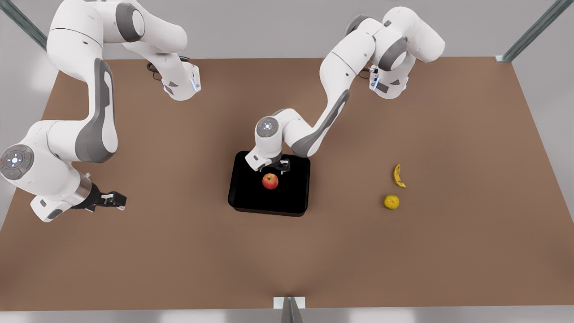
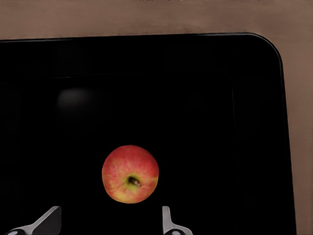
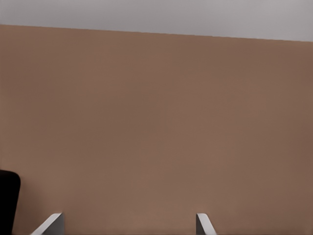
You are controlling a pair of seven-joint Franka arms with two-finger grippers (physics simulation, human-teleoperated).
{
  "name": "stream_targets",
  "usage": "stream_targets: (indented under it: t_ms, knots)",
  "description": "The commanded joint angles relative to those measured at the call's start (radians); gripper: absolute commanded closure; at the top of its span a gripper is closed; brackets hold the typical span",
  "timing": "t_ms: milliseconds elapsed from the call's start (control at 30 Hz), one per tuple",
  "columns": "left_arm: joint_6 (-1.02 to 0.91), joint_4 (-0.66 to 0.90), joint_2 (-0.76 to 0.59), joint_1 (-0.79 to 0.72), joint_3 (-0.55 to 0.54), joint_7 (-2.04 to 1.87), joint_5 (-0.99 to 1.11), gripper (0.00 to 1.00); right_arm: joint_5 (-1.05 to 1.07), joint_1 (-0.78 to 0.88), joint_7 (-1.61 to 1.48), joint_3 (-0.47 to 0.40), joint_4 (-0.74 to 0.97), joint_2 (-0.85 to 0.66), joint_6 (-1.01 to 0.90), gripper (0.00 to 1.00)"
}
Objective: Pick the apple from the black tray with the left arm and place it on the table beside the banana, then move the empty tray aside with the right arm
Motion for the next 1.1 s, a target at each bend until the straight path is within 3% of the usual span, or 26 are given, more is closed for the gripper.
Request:
stream_targets:
  t_ms: [0,600,633,667,700,767,900,1000,1067]
  knots:
    - [0.133,0.01,0.024,-0.003,0.001,-0.301,0.011,0.0,0.0,0.0,-0.005,0.0,0.001,-0.001,-0.008,0.0]
    - [0.23,-0.004,0.127,-0.009,0.009,-0.303,0.127,0.0,-0.001,0.0,-0.005,0.0,0.001,-0.001,-0.008,0.0]
    - [0.231,-0.004,0.129,-0.009,0.011,-0.303,0.127,0.02,-0.001,0.0,-0.005,0.0,0.001,-0.001,-0.008,0.0]
    - [0.23,-0.004,0.129,-0.009,0.012,-0.306,0.127,0.1,-0.001,0.0,-0.005,0.0,0.001,-0.001,-0.009,0.0]
    - [0.228,-0.004,0.127,-0.009,0.012,-0.309,0.127,0.3,-0.001,0.0,-0.005,0.0,0.001,-0.001,-0.008,0.0]
    - [0.219,-0.004,0.116,-0.012,0.02,-0.306,0.127,0.35,-0.001,0.0,-0.005,0.0,0.001,-0.001,-0.008,0.0]
    - [-0.071,-0.001,-0.041,0.006,0.024,-0.218,0.112,0.35,-0.001,0.0,-0.005,0.0,0.001,-0.001,-0.008,0.0]
    - [-0.335,-0.01,-0.187,0.144,0.021,0.153,0.032,0.35,-0.001,0.0,-0.005,0.0,0.001,-0.001,-0.008,0.0]
    - [-0.352,-0.082,-0.245,0.226,0.023,0.332,0.025,0.35,0.004,0.008,0.013,0.006,0.001,-0.001,-0.037,0.0]
